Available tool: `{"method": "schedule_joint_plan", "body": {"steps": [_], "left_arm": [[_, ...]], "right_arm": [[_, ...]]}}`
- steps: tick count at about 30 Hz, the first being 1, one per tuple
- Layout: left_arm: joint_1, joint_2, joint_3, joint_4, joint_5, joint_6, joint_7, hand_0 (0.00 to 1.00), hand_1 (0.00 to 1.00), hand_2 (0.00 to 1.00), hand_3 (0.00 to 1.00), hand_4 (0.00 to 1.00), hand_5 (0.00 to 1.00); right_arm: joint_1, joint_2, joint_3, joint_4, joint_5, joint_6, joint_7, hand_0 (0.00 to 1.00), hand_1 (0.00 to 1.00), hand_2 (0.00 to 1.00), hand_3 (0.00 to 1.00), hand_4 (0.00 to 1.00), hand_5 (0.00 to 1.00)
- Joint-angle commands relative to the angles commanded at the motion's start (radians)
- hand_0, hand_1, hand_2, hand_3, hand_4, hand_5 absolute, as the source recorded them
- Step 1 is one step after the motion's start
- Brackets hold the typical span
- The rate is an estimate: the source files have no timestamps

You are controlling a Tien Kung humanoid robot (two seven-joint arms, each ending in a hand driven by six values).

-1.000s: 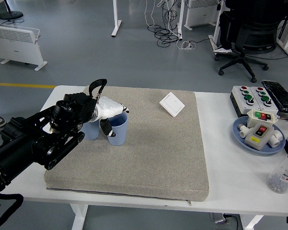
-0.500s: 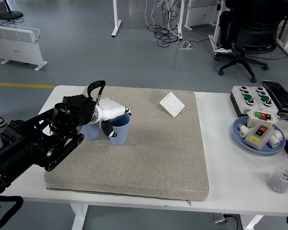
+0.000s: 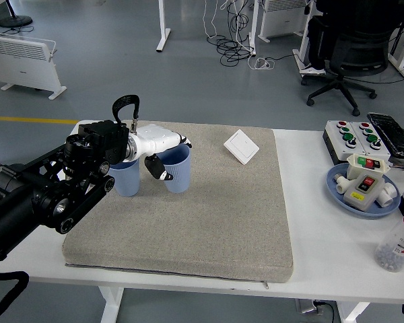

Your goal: Push cup pick cup insert cup

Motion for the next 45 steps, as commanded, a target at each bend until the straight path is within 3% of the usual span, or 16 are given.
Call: {"method": "schedule_joint_plan", "body": {"steps": [3, 7, 15, 22, 29, 45], "left_arm": [[-0.014, 0.021, -0.036, -0.086, 0.009, -0.041, 0.029, 0.437, 0.464, 0.451, 0.419, 0.364, 0.002], [-0.041, 0.056, -0.092, -0.148, 0.025, -0.072, 0.054, 0.437, 0.452, 0.443, 0.407, 0.355, 0.002], [-0.067, 0.1, -0.188, -0.124, 0.07, -0.113, 0.087, 0.449, 0.452, 0.439, 0.406, 0.34, 0.002], [-0.058, 0.144, -0.213, -0.1, 0.07, -0.151, 0.121, 0.461, 0.456, 0.441, 0.408, 0.34, 0.002], [-0.04, 0.16, -0.201, -0.075, 0.045, -0.154, 0.148, 0.468, 0.462, 0.444, 0.415, 0.348, 0.002], [-0.026, 0.158, -0.136, -0.055, -0.009, -0.154, 0.164, 0.474, 0.47, 0.447, 0.421, 0.373, 0.002]], "right_arm": [[0.0, -0.001, 0.001, 0.0, 0.003, -0.001, 0.002, 0.694, 0.598, 0.607, 0.545, 0.106, 0.436], [0.002, -0.003, 0.007, 0.0, 0.0, -0.002, 0.002, 0.694, 0.597, 0.608, 0.545, 0.106, 0.436], [0.005, -0.006, 0.019, 0.0, -0.008, -0.005, 0.003, 0.693, 0.597, 0.604, 0.545, 0.107, 0.435], [0.005, -0.006, 0.025, 0.0, -0.007, -0.007, 0.005, 0.693, 0.598, 0.604, 0.545, 0.108, 0.434], [0.004, -0.003, 0.028, 0.0, -0.01, -0.007, 0.004, 0.694, 0.598, 0.602, 0.545, 0.108, 0.432], [0.001, -0.001, 0.028, 0.0, -0.005, -0.008, 0.006, 0.694, 0.598, 0.603, 0.545, 0.108, 0.434]]}}
